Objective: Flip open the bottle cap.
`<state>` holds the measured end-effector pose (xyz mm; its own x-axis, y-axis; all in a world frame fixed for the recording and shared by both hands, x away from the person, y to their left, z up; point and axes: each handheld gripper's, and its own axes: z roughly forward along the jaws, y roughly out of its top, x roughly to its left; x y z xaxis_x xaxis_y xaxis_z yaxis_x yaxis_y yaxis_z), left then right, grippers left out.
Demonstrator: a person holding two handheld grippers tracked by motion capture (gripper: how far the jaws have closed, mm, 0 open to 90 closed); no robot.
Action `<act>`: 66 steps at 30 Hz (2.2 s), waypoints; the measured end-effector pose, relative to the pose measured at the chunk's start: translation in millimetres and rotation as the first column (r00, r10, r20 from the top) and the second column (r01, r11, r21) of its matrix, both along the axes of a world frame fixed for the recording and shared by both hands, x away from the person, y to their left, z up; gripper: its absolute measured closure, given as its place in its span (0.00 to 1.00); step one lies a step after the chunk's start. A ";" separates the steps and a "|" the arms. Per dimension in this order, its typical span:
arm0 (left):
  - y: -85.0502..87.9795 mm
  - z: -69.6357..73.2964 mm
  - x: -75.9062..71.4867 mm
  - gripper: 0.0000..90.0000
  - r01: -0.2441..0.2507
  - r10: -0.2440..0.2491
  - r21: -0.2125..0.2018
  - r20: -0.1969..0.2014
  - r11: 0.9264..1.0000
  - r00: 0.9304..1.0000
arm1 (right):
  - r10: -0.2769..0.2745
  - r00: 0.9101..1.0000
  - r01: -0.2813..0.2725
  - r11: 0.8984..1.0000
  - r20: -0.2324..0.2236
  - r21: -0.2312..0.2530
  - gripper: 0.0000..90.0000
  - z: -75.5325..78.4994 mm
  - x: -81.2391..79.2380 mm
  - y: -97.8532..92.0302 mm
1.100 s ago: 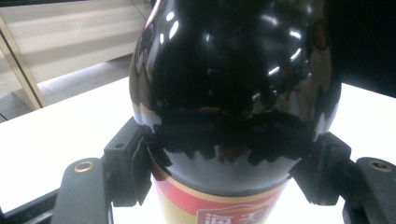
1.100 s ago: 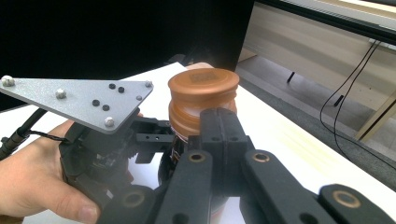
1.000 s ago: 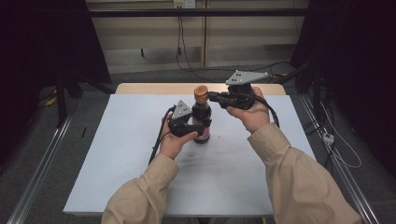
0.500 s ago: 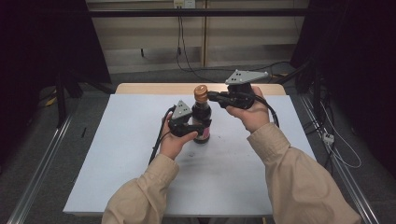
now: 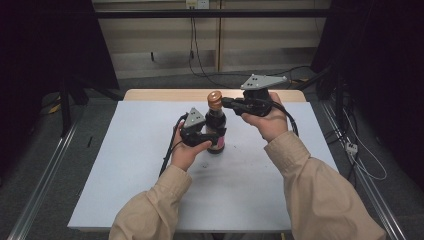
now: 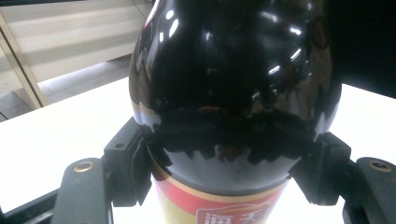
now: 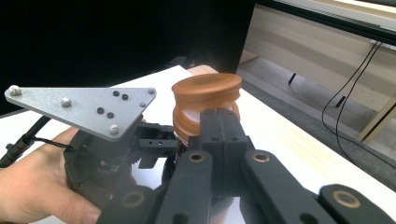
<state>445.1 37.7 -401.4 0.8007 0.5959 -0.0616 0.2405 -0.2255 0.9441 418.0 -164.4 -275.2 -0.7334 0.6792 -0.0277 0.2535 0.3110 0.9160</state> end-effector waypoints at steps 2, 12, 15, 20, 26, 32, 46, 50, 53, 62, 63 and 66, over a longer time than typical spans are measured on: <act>0.1 0.0 0.0 0.33 0.000 0.000 0.001 0.000 1.000 1.000 | 0.000 1.000 0.000 1.000 0.000 0.000 1.00 0.0 -0.1 -0.1; 0.5 0.0 0.6 0.33 0.003 -0.003 0.002 -0.001 1.000 1.000 | 0.005 1.000 -0.005 1.000 -0.003 0.002 1.00 0.1 0.5 -0.2; 0.7 -0.1 0.7 0.33 0.001 -0.001 0.002 -0.003 1.000 1.000 | 0.005 1.000 -0.005 1.000 0.005 -0.005 1.00 -0.1 0.6 0.5; 0.8 -0.3 1.0 0.33 -0.002 0.002 -0.004 -0.009 1.000 1.000 | 0.004 1.000 -0.004 1.000 -0.002 0.000 1.00 0.0 2.1 0.7; 0.7 -0.3 1.1 0.33 -0.002 0.002 -0.004 -0.008 1.000 1.000 | -0.002 1.000 0.002 1.000 0.001 -0.005 1.00 0.4 3.3 0.8; 0.8 -0.3 0.8 0.33 0.000 0.000 -0.001 -0.007 1.000 1.000 | -0.002 1.000 0.002 1.000 0.006 -0.010 1.00 1.8 2.6 1.7; 0.7 -0.2 0.6 0.33 -0.002 0.002 0.003 -0.005 1.000 1.000 | -0.007 1.000 0.007 1.000 0.003 -0.010 1.00 3.9 3.7 1.9; 1.0 0.0 0.5 0.33 -0.002 0.002 0.003 -0.007 1.000 1.000 | -0.011 1.000 0.011 1.000 0.006 -0.004 1.00 3.5 4.2 2.3; 0.9 -0.2 0.5 0.33 -0.003 0.003 0.003 -0.006 1.000 1.000 | -0.013 1.000 0.013 1.000 0.007 -0.007 1.00 3.4 4.1 2.4; 0.8 -0.3 0.3 0.33 -0.003 0.003 0.003 -0.006 1.000 1.000 | -0.011 1.000 0.011 1.000 0.003 0.001 1.00 3.8 4.2 2.4; 0.5 -0.2 0.3 0.33 -0.002 0.003 0.005 -0.005 1.000 1.000 | -0.011 1.000 0.011 1.000 0.002 0.010 1.00 4.2 4.1 1.9; 0.2 -0.4 0.1 0.33 -0.003 0.003 0.002 -0.007 1.000 1.000 | -0.014 1.000 0.014 1.000 0.001 0.008 1.00 4.4 4.3 1.4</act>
